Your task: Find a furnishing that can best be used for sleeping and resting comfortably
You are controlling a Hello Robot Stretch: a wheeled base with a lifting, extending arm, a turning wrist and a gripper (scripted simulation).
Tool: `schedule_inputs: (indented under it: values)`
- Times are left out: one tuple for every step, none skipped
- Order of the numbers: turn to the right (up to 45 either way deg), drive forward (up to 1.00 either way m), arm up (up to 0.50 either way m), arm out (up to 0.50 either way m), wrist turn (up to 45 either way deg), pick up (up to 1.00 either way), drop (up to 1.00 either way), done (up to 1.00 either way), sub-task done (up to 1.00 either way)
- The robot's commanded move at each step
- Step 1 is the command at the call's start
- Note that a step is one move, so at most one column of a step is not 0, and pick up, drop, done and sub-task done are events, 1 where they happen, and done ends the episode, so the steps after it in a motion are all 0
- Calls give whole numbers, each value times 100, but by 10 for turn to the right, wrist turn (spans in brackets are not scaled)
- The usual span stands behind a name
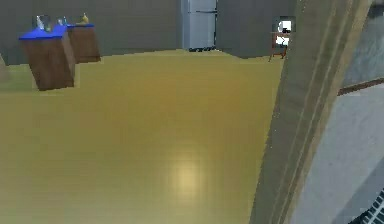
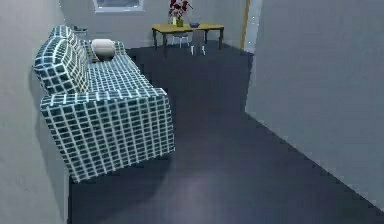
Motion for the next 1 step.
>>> schedule_inputs:
  values:
    - [-360,0,0,0,0,0,0,0,0]
